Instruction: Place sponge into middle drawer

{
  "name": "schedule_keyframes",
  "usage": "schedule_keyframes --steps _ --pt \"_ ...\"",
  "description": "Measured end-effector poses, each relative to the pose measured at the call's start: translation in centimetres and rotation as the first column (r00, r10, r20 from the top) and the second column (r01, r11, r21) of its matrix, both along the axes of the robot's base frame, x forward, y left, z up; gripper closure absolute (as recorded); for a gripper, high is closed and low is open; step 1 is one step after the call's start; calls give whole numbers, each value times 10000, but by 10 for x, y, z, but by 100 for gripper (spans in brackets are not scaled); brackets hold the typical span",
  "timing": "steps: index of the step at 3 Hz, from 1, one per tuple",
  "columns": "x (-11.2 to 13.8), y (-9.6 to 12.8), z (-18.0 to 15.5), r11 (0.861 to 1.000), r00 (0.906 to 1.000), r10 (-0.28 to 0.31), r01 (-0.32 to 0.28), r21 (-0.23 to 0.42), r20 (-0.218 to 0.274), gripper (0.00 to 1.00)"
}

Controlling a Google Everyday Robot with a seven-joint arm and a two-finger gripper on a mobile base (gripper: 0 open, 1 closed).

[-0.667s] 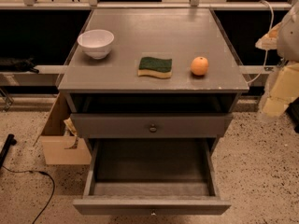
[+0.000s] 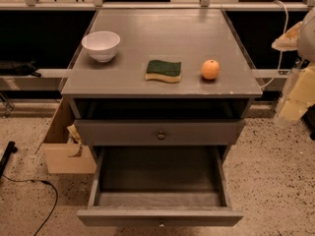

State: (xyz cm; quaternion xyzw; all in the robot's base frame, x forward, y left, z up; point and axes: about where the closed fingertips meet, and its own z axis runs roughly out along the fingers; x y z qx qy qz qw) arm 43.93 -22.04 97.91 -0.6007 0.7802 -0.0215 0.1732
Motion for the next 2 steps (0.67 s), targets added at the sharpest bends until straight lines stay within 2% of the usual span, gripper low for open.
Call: schedule_keyframes --steps 1,2 --pt "18 -5 1 9950 9992 381 -388 921 97 0" --pt "60 3 8 9743 9923 1041 -1153 1934 671 0"
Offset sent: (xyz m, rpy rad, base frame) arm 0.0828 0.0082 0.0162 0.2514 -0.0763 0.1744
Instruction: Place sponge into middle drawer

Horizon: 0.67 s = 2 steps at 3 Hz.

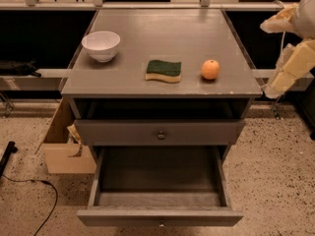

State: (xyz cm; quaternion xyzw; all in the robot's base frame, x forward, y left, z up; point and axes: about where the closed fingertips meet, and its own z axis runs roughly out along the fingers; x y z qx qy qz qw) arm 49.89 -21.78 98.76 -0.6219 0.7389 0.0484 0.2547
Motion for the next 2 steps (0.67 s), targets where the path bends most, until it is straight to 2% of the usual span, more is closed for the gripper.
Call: schedule_keyframes --steps 1,2 --pt "26 10 1 9919 9993 340 -357 1221 158 0" --pt "41 23 0 9862 9979 638 -648 1525 112 0"
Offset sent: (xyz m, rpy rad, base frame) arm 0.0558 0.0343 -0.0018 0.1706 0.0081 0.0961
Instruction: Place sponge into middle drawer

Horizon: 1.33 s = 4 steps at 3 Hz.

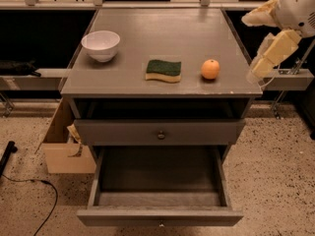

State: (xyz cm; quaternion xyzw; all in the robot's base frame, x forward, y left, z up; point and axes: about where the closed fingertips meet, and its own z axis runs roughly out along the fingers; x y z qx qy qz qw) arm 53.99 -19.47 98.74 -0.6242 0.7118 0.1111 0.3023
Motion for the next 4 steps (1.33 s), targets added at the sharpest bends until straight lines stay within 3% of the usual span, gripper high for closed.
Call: schedule_keyframes --steps 1,2,3,4 --pt "-2 -1 6 9994 9986 -277 267 216 457 0" --pt "-6 -13 9 9864 9805 -1577 1508 656 1169 0" --pt "7 -23 16 9536 9394 -2911 2697 1334 1813 0" --pt "44 -41 41 9022 8632 -4246 3784 2067 2730 0"
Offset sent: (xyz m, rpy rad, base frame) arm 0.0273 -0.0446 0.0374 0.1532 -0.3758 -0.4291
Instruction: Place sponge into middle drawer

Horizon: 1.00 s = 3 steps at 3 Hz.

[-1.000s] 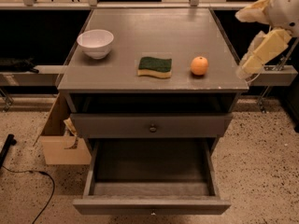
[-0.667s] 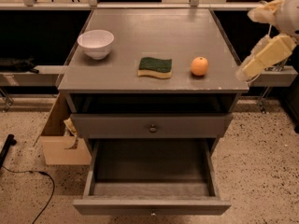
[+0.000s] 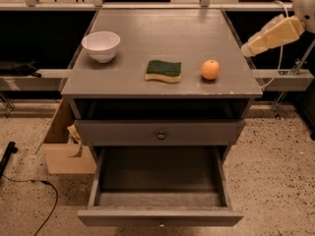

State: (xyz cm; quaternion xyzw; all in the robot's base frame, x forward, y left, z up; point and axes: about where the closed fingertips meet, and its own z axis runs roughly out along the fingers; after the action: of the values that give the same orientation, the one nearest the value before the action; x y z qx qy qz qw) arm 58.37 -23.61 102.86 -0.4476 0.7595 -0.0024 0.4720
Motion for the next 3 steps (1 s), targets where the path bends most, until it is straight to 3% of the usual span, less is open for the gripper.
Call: schedule_keyframes --steps 1,2,3 --pt "39 -22 22 9963 9951 -829 815 263 537 0" --pt "41 -25 45 9956 9913 -905 877 331 953 0" --pt "41 -25 45 9956 9913 -905 877 331 953 0"
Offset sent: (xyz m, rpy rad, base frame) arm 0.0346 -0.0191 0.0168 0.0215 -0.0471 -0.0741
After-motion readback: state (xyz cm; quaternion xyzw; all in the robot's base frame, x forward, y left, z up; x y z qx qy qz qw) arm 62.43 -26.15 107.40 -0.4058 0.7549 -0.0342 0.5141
